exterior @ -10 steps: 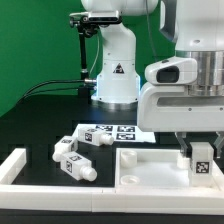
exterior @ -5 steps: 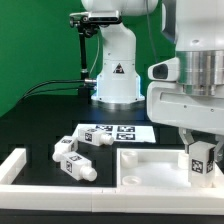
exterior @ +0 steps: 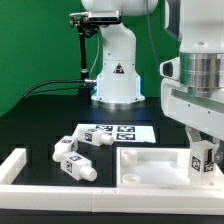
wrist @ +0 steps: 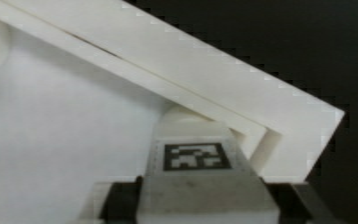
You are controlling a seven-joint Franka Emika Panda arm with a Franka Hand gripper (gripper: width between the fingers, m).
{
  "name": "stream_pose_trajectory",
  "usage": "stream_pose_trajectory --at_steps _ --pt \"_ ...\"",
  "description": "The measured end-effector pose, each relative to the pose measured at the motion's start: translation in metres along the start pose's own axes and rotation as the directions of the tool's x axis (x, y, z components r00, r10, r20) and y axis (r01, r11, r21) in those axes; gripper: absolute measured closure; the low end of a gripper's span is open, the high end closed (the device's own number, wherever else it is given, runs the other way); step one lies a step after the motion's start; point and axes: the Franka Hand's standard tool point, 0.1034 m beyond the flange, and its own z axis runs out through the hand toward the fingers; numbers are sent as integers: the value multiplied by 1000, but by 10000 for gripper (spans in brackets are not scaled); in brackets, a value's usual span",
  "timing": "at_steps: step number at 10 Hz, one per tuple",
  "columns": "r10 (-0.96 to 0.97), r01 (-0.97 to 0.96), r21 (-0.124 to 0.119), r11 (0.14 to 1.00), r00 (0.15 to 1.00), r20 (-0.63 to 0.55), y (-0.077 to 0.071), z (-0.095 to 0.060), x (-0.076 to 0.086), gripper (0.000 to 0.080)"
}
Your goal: Assemble one leg
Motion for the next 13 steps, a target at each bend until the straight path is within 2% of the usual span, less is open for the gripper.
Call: stream_pose_trajectory --at_steps 3,4,5,6,11,13 --pt "283 -283 8 959 959 4 -1 0 1 514" --pt "441 -441 37 897 897 15 -4 0 2 514" --pt "618 -618 78 782 786 28 -9 0 2 514" --pt "688 -689 101 717 724 51 -9 0 2 514" --pt "737 -739 106 666 673 63 -5 -1 7 512" --pt "716 -717 108 689 696 59 -5 0 7 512"
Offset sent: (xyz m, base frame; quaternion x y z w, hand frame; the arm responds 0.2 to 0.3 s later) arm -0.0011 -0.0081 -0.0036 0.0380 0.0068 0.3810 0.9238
